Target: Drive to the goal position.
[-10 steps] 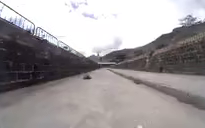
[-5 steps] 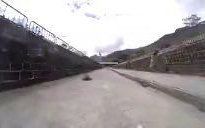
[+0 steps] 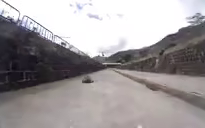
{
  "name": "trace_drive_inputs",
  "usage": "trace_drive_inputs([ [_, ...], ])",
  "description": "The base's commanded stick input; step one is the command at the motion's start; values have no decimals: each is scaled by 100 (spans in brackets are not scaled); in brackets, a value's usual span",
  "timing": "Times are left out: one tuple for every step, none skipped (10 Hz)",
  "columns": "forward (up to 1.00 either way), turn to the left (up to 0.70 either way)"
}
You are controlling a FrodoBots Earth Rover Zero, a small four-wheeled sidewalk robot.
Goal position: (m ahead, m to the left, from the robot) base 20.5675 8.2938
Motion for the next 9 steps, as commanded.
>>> trace_drive_inputs([
  [100, 0],
  [100, 0],
  [100, 0],
  [100, 0],
  [100, 0],
  [100, 0],
  [100, 0],
  [100, 0],
  [100, 0],
])
